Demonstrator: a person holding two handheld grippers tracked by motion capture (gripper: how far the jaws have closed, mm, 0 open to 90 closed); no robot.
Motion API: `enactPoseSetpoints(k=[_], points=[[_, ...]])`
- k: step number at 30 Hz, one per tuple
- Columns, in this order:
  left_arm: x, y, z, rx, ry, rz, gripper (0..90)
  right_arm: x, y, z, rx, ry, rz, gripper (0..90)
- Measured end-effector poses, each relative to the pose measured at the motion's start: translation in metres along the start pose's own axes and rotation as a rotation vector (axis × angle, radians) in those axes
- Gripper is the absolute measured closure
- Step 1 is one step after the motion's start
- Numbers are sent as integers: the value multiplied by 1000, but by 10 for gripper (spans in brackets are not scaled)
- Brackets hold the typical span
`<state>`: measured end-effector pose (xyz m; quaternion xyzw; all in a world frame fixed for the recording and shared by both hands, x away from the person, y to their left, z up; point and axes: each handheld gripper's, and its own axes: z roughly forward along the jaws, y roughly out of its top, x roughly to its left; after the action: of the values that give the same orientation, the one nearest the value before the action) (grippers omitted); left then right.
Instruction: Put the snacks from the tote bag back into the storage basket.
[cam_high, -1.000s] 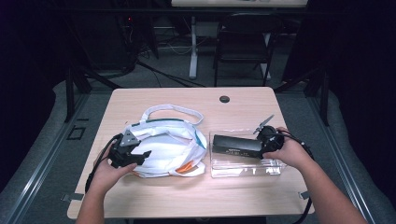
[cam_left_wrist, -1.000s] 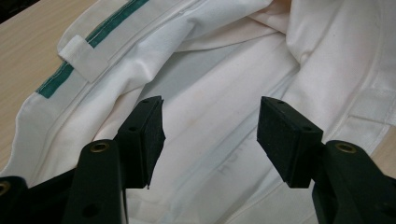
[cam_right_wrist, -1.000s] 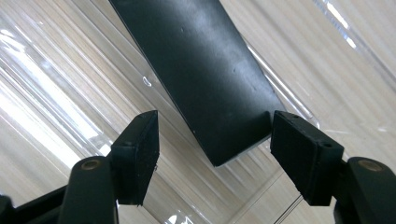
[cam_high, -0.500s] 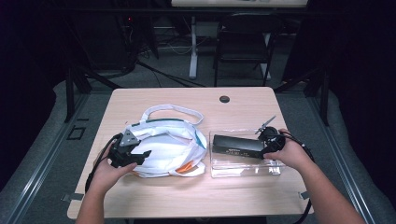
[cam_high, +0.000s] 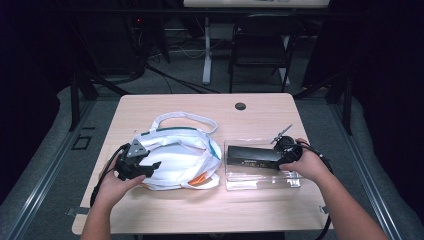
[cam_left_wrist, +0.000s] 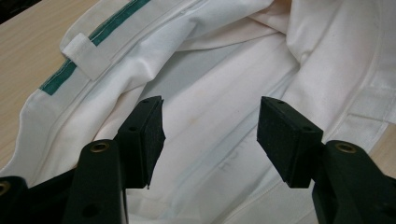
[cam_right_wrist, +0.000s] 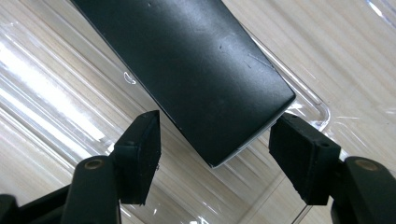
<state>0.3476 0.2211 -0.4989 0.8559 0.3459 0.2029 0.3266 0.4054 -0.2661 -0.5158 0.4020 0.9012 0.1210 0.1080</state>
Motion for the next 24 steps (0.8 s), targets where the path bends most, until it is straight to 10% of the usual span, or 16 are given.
enactPoseSetpoints(k=[24], points=[[3, -11, -7, 22, 25, -18, 411, 2, 14, 8, -23, -33, 62, 331]])
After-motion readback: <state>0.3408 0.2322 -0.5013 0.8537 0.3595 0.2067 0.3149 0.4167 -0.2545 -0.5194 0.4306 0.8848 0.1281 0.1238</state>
